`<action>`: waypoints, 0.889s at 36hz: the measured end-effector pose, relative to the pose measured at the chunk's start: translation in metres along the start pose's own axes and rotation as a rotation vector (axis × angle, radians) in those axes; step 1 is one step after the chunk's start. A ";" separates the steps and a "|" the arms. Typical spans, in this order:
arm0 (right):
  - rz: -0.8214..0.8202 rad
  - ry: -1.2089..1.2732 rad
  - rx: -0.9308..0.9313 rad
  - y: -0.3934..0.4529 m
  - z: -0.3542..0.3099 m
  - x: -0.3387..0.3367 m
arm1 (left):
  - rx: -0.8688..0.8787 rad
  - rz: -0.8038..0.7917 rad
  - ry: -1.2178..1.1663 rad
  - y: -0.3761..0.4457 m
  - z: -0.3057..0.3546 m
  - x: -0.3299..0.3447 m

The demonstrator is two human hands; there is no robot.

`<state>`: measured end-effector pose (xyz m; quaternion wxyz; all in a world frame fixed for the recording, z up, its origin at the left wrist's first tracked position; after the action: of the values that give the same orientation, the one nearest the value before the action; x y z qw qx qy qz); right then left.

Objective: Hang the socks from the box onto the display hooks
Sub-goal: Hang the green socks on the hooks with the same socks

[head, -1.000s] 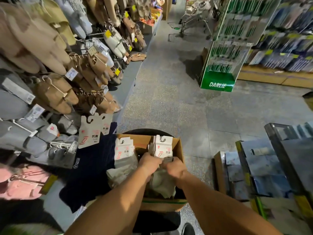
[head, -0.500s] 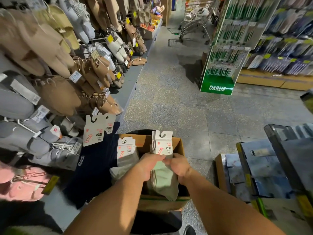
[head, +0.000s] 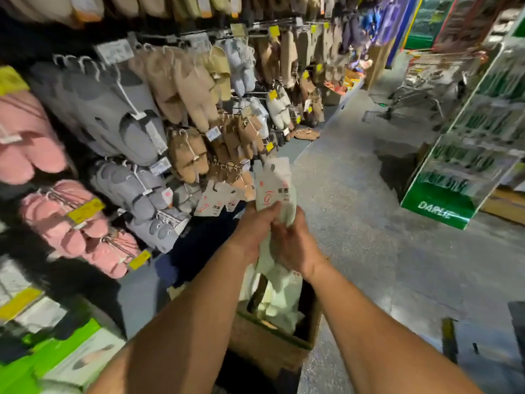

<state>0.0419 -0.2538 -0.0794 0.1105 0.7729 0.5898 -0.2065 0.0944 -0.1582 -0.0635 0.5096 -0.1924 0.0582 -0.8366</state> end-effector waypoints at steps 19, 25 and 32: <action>-0.378 -0.011 -0.688 -0.144 -0.192 0.164 | 0.453 0.783 0.517 -0.294 0.050 -0.156; -0.440 -0.116 -0.796 -0.251 -0.258 0.245 | 0.495 0.999 0.491 -0.428 0.047 -0.218; -0.784 0.033 -0.727 -0.388 -0.313 0.348 | 0.498 1.161 0.429 -0.592 0.033 -0.295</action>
<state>-0.1946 0.2858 0.0714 0.2763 0.4095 0.8695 -0.0026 -0.2642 0.3835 0.0631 0.8836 0.1643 0.0574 -0.4347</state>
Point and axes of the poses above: each hand's wrist, its own y-axis towards the middle knuckle, its own x-axis out of the palm, z = x × y, the point moved 2 cm from there along y, towards the middle knuckle, and after that the axes turned 6 degrees about -z, right-handed, at the moved point
